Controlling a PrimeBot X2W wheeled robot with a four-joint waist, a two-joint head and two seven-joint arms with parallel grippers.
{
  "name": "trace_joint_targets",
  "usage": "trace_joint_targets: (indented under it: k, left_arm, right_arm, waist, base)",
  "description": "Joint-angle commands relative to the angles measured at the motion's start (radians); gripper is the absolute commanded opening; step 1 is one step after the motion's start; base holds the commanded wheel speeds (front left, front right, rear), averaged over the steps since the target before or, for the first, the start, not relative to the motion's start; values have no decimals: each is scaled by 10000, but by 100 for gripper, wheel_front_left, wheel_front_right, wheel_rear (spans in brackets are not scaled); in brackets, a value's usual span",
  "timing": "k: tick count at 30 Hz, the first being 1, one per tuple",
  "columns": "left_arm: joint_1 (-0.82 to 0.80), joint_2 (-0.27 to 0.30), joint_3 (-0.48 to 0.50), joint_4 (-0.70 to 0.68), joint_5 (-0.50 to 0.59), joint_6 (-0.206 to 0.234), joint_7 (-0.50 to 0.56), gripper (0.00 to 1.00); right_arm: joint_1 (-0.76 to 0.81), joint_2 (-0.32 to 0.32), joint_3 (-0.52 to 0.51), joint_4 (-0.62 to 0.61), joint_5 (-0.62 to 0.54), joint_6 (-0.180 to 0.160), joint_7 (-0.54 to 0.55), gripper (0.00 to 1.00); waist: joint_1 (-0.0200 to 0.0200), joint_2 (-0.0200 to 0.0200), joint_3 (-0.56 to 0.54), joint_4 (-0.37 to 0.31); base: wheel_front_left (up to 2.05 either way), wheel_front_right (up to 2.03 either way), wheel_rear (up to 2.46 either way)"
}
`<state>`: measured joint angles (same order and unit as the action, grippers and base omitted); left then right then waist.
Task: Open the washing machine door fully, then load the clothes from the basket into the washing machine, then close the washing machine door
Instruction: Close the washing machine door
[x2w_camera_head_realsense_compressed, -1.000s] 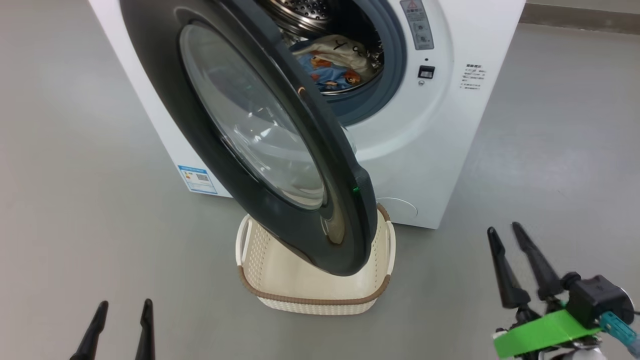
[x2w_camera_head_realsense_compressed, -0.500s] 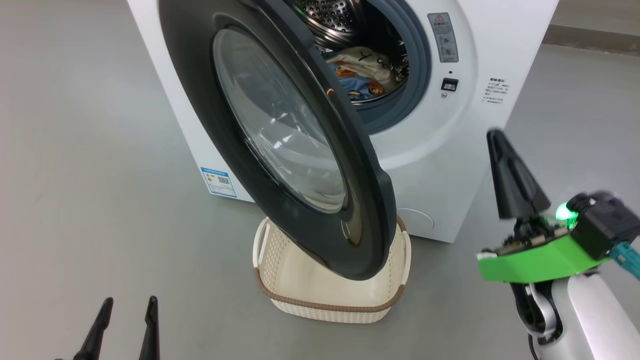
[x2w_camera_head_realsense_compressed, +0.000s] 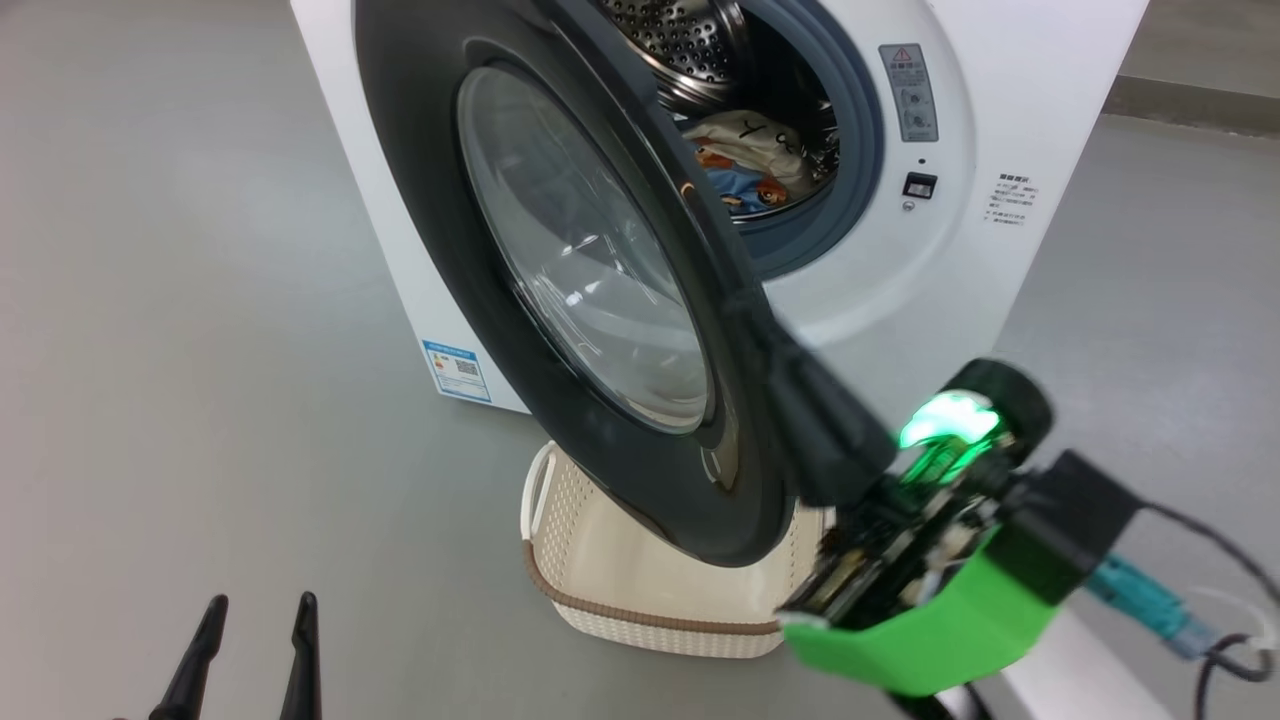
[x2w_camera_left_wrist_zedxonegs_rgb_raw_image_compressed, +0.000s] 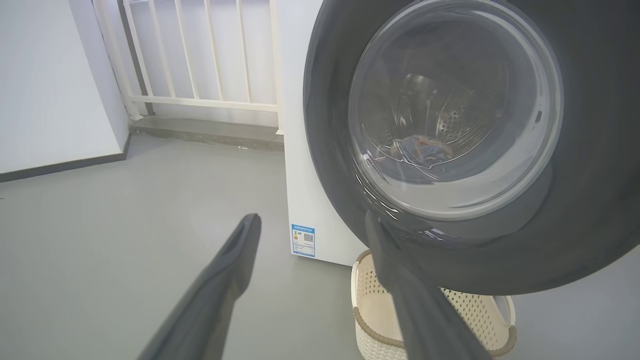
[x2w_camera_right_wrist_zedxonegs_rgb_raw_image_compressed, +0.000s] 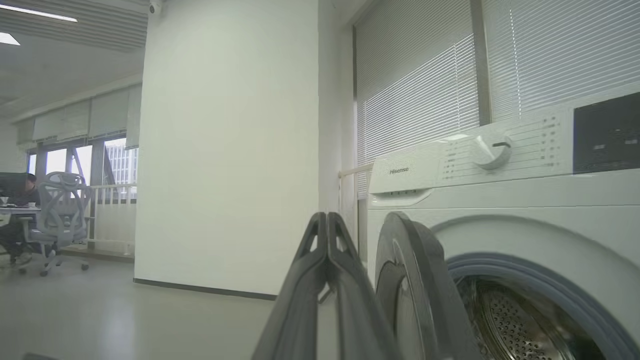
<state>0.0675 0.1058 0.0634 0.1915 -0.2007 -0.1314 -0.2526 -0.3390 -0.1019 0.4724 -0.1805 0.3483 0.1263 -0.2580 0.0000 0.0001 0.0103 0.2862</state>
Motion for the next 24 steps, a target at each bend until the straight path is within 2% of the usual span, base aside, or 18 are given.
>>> trace_joint_targets:
  k: [1, 12, 24]
  left_arm:
    - [-70, 74, 304, -330, 80, 8, -91, 100]
    - [-199, -25, 305, -353, -18, 8, -91, 100]
    - [-479, -121, 337, -346, -107, 8, -91, 100]
  right_arm:
    - [-70, 110, 260, -164, 105, 44, -38, 0]
    - [730, 58, 1713, 1912, 599, 44, -38, 0]
    - [865, -33, 1356, 3466, 571, 44, -38, 0]
  waist:
    - [0, -1, 9, 15]
    - [0, -1, 394, 158]
    - [0, -1, 862, 98]
  base:
    - [0, 0, 0]
    - [0, 0, 0]
    - [0, 0, 0]
